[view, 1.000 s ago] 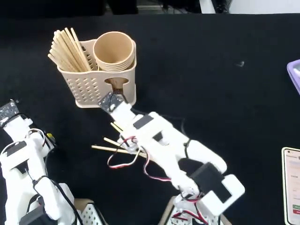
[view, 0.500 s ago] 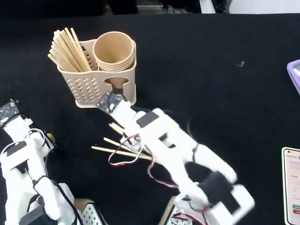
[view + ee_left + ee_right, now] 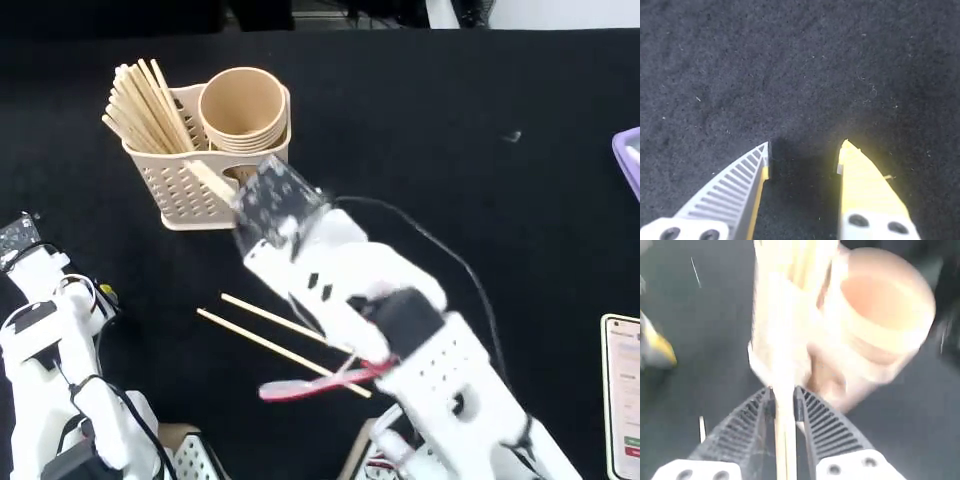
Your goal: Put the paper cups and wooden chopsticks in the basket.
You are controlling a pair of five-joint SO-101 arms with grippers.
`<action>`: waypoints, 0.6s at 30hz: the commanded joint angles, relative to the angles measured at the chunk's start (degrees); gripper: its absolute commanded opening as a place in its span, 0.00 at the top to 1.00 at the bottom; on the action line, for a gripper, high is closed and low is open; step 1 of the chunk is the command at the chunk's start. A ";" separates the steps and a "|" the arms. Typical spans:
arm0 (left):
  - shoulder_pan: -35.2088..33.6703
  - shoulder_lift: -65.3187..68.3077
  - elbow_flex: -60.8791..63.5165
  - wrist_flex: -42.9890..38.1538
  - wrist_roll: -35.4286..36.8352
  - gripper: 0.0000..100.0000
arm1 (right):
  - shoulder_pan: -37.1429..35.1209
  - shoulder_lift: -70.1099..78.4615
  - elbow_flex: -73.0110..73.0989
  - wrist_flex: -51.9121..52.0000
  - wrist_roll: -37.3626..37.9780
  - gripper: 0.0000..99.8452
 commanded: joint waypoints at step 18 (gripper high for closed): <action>0.31 -0.88 -0.57 -0.97 -0.53 0.78 | -7.21 28.18 -24.04 -55.91 -11.96 0.99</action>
